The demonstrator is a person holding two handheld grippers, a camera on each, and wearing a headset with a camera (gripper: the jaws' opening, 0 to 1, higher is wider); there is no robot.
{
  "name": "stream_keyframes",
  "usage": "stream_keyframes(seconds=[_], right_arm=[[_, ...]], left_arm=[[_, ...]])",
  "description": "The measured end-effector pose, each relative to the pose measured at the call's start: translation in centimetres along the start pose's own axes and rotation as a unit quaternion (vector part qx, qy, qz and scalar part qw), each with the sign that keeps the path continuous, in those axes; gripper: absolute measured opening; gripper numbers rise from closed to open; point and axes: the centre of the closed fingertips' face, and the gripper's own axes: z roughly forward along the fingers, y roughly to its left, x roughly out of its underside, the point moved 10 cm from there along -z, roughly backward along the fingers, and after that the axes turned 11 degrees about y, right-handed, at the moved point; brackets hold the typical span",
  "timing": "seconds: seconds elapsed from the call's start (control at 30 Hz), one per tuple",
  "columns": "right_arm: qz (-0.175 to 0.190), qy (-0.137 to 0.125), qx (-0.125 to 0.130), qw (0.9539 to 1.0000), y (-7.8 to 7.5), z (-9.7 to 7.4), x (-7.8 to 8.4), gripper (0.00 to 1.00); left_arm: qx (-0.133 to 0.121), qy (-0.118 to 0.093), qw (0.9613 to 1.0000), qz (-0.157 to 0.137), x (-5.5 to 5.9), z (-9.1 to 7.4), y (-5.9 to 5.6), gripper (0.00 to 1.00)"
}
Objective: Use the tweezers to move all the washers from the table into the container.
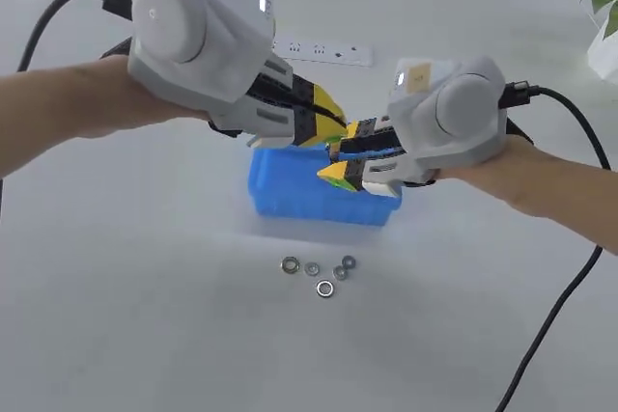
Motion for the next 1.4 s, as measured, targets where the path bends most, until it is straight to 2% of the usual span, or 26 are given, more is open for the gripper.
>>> stream_keyframes(seconds=[0.13, 0.2, 0.27, 0.4, 0.63, 0.93, 1.07, 1.13, 1.3, 1.33, 1.4], right_arm=[[-0.012, -0.003, 0.005, 0.9999, 0.2, -0.4, 0.0, 0.27], [-0.026, -0.004, 0.016, 0.9995, 0.3, -0.7, -0.1, 0.36], [-0.017, -0.005, 0.021, 0.9996, 0.3, -1.0, 0.0, 0.43], [-0.002, -0.014, 0.026, 0.9996, 0.6, -2.0, 0.2, 0.45], [0.012, -0.033, 0.028, 0.999, 2.6, -4.7, 1.5, 0.52], [0.033, -0.02, 0.018, 0.9991, 6.1, -6.8, 4.3, 0.6], [0.051, -0.02, 0.014, 0.9984, 7.5, -7.2, 5.1, 0.68], [0.055, -0.019, 0.01, 0.9983, 7.3, -7.2, 5.8, 0.68], [0.068, -0.018, 0.001, 0.9976, 9.1, -7.3, 6.4, 0.72], [0.071, -0.017, -0.001, 0.9974, 8.7, -7.2, 6.9, 0.74], [0.073, -0.015, -0.008, 0.9972, 9.1, -7.2, 7.4, 0.75]], left_arm=[[-0.003, -0.001, 1.0, 0.002, -0.3, -0.6, 0.0, 0.05], [-0.007, 0.0, 1.0, -0.003, -0.4, -0.9, -0.1, 0.05], [-0.008, 0.003, 1.0, -0.002, -0.6, -1.3, -0.3, 0.05], [-0.01, 0.006, 0.9999, 0.0, -0.9, -1.9, -0.8, 0.05], [-0.012, 0.014, 0.9998, 0.002, -1.6, -2.9, -2.4, 0.05], [-0.01, 0.01, 0.9999, -0.004, -2.2, -3.4, -5.2, 0.05], [-0.006, 0.009, 0.9999, -0.007, -2.2, -3.4, -6.4, 0.05], [-0.004, 0.01, 0.9999, -0.01, -2.0, -3.3, -6.9, 0.05], [0.006, 0.009, 0.9997, -0.02, -1.5, -2.6, -8.4, 0.05], [0.009, 0.01, 0.9996, -0.024, -1.4, -2.4, -8.8, 0.05], [0.013, 0.011, 0.9995, -0.026, -1.1, -2.1, -9.4, 0.05]])
